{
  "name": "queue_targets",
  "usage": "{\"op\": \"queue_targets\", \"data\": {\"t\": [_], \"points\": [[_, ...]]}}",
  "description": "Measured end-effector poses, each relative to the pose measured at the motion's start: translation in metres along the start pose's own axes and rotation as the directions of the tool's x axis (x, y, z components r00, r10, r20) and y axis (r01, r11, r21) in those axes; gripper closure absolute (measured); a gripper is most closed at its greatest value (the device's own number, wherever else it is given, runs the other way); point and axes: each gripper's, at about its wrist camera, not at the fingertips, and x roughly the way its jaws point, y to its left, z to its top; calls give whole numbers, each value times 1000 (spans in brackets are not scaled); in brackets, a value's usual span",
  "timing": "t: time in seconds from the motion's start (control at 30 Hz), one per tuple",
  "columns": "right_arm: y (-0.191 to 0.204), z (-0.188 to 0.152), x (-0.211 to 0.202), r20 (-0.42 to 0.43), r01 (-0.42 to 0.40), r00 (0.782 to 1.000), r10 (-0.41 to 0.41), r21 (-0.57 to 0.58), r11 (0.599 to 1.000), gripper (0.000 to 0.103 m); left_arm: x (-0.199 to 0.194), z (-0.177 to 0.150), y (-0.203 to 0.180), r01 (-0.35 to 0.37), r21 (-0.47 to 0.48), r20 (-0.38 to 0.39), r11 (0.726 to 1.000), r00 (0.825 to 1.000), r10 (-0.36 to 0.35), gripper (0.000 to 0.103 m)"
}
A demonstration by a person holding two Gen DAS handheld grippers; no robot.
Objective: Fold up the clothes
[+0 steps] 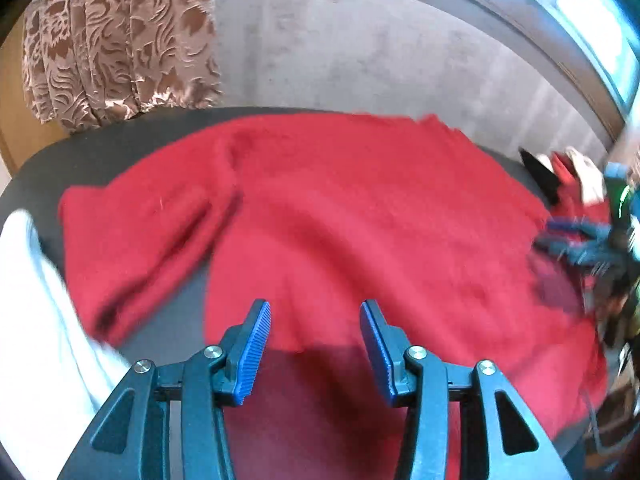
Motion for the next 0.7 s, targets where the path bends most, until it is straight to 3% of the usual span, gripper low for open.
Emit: {"op": "queue_targets", "data": {"t": [0.07,0.13,0.23,0.43,0.47,0.5,0.57,0.6,0.67,0.7], "points": [[13,-8,-31,35,-45,998,46,-29,999,0,-5,-21,-2,11,-15,-8,1000,1000,-11,56],[23,-22,-44,-20,-170,985,169,-22,985,0,-2,-33,-3,1,-26,-44,1000,999,-2,55],[39,-58,-56,-129,-334,933,335,33,942,0,-10,-49,6,-6,-55,-40,998,999,4,54],[84,-144,-103,-220,-450,868,445,31,893,0,-31,-70,0,-77,-25,-84,997,994,75,48],[91,-157,-111,-237,-474,852,468,32,880,0,-33,-70,-2,-87,-11,-101,996,991,85,48],[99,-170,-118,-265,-514,822,505,39,857,0,-35,-69,-3,-96,5,-117,995,988,96,48],[117,-199,-130,-339,-612,727,598,75,787,0,-31,-62,-2,-106,44,-156,993,981,112,48],[125,-213,-135,-372,-621,710,598,69,781,0,-28,-58,0,-113,69,-175,991,977,123,48],[129,-228,-139,-405,-585,725,558,66,808,0,-30,-63,-3,-154,138,-195,979,964,179,48],[122,-225,-140,-376,-574,737,562,91,814,0,-33,-66,-4,-170,163,-189,972,962,200,48]]}}
